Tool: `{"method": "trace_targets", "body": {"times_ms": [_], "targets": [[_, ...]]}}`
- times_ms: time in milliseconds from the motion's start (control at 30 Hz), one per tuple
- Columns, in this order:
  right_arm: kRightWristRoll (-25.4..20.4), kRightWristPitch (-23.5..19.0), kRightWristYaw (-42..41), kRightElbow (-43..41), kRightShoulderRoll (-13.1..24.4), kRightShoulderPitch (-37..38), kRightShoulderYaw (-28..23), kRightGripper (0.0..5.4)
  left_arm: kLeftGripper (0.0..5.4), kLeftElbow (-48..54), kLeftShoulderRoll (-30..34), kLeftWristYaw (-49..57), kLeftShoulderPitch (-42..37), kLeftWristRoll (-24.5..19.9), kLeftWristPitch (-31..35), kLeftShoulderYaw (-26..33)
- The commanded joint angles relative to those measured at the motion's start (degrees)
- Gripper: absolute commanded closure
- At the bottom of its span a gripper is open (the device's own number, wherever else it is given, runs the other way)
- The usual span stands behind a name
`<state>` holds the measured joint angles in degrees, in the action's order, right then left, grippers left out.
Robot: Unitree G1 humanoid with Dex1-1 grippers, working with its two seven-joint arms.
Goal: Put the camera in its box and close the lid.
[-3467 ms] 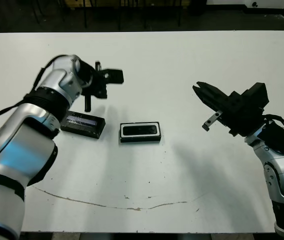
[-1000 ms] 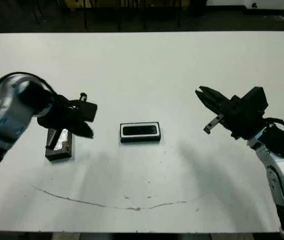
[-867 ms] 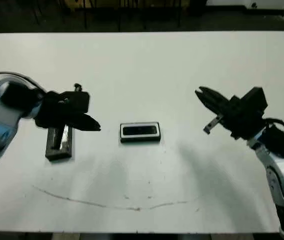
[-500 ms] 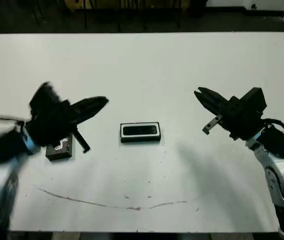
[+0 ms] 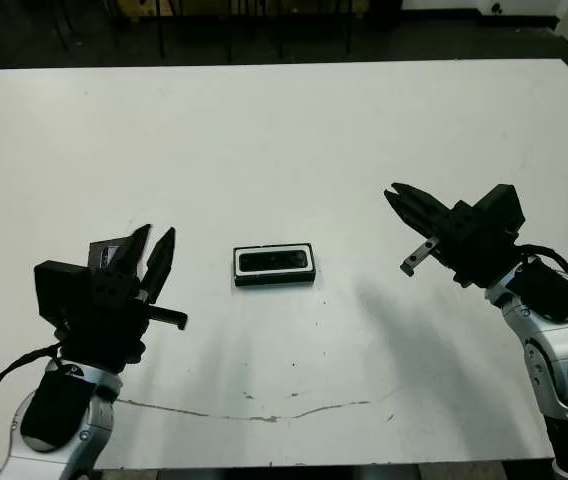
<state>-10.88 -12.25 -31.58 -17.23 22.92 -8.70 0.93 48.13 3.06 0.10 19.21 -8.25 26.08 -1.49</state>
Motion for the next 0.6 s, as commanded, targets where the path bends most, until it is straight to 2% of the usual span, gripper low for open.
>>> {"method": "trace_targets", "body": {"times_ms": [33, 233, 367, 600], "targets": [[0.06, 0.73, -0.36, 0.95, 0.09, 1.16, 0.42, 5.4, 3.11, -1.08, -1.97, 3.06, 5.89, 2.64, -1.07, -1.21], [-1.14, -0.25, -0.29, 0.71, -0.54, 1.46, 0.53, 5.4, 1.98, -2.81, -2.79, 5.81, 4.61, 3.57, -2.86, -1.78], [-1.44, 0.07, -0.29, 1.05, -0.67, 1.41, 0.7, 5.4, 1.21, -1.91, -2.28, 7.48, 3.42, 4.63, 0.19, -1.75], [-1.76, -0.75, -0.64, 1.16, -0.24, 0.88, 0.78, 5.4, 0.01, 0.17, -2.83, 9.05, 1.97, 3.37, 4.26, 0.51]]}}
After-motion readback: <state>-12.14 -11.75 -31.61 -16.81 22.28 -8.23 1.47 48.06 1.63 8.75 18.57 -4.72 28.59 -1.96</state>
